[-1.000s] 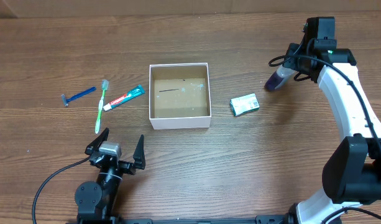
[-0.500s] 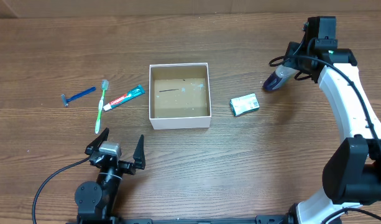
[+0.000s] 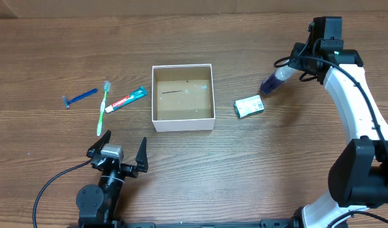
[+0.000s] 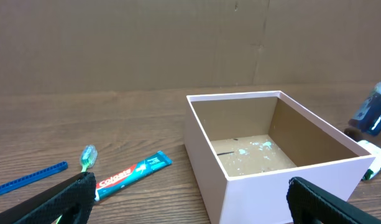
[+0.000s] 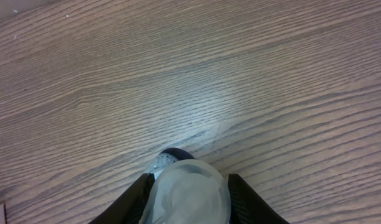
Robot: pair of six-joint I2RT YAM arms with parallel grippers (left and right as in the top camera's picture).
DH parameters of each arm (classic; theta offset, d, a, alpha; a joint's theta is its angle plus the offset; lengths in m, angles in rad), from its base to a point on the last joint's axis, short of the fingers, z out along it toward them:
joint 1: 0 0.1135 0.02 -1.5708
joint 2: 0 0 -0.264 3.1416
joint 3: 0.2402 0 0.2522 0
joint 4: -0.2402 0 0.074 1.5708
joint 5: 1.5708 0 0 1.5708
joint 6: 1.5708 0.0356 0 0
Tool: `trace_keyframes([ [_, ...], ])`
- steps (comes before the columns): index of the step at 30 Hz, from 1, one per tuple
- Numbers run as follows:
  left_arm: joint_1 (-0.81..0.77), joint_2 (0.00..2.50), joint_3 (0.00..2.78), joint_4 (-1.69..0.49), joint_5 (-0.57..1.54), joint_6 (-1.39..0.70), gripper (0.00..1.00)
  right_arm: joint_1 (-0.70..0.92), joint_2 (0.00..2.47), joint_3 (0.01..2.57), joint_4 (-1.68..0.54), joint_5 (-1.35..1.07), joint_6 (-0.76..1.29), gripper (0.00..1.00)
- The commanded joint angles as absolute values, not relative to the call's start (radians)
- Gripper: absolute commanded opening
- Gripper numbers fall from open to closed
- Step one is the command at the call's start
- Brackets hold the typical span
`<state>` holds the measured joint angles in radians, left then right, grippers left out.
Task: Pack container
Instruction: 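Lift the soap bottle and carry it over the white box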
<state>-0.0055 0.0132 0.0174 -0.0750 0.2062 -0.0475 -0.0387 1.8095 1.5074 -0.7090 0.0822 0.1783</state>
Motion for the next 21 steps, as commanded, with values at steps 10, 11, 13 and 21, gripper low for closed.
trace_keyframes([
  [10,0.001,0.004,0.012,-0.074,0.206,-0.026,1.0,-0.016,1.643,1.54,-0.701,0.073,0.145,0.37],
  [11,0.001,0.004,0.012,-0.074,0.206,-0.025,1.0,-0.004,1.624,1.545,-0.701,0.067,0.128,0.36],
  [13,0.001,0.004,0.012,-0.073,0.206,-0.025,1.0,0.03,1.588,1.559,-0.706,0.066,0.097,0.36],
  [21,0.001,0.004,0.012,-0.074,0.206,-0.026,1.0,0.331,1.494,1.613,-0.708,0.066,0.002,0.36],
])
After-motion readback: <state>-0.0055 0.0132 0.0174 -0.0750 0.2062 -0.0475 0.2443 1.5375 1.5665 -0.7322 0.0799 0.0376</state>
